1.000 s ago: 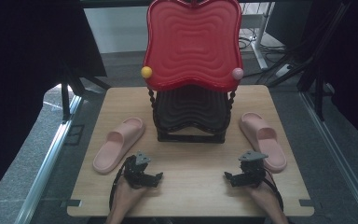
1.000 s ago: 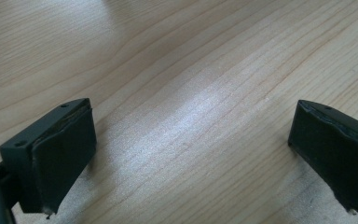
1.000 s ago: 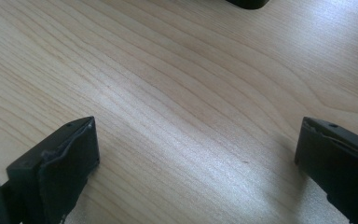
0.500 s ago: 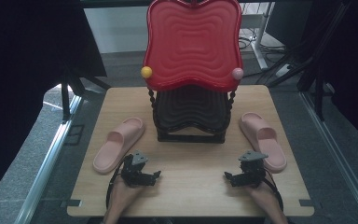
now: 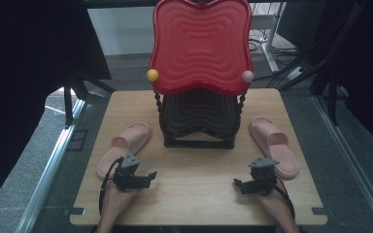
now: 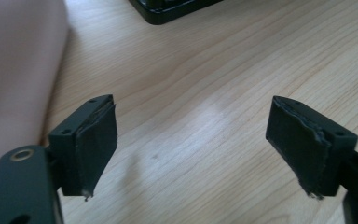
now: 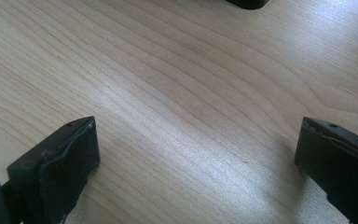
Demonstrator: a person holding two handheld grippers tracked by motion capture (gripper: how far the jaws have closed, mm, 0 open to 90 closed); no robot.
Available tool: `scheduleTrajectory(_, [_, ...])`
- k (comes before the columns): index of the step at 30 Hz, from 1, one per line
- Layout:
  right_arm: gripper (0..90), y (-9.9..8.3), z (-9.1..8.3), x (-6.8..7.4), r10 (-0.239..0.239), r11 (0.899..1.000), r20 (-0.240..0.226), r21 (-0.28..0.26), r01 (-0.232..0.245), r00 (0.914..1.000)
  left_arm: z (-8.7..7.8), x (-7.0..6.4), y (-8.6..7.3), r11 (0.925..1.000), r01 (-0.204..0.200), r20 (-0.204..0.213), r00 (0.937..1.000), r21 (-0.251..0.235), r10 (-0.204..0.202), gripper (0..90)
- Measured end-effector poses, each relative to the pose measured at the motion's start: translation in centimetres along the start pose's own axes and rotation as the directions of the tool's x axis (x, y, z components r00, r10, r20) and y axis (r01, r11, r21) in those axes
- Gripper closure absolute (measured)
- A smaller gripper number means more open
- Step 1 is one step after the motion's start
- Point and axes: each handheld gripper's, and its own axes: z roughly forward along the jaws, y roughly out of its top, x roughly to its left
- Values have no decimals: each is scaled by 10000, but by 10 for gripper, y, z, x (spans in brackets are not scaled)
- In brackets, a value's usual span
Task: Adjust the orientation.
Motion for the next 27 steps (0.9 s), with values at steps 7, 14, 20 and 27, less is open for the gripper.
scheduleTrajectory(7, [0, 0, 0, 0, 2, 10000, 0, 0, -2, 10000, -15, 15, -4, 9999, 164, -246, 9996, -34, -165, 207])
scheduleTrajectory(14, [0, 0, 0, 0, 5, 10000, -2, -1, -5, 10000, -29, 32, -6, 9993, 366, -485, 9981, -90, -370, 234])
scheduleTrajectory(20, [0, 0, 0, 0, 5, 10000, -2, -3, -5, 10000, -40, 51, -8, 9969, 746, -739, 9943, -238, -762, 254])
scheduleTrajectory(27, [0, 0, 0, 0, 18, 10000, 2, 7, -18, 10000, -49, 74, -11, 9912, 1228, -897, 9879, -487, -1267, 309])
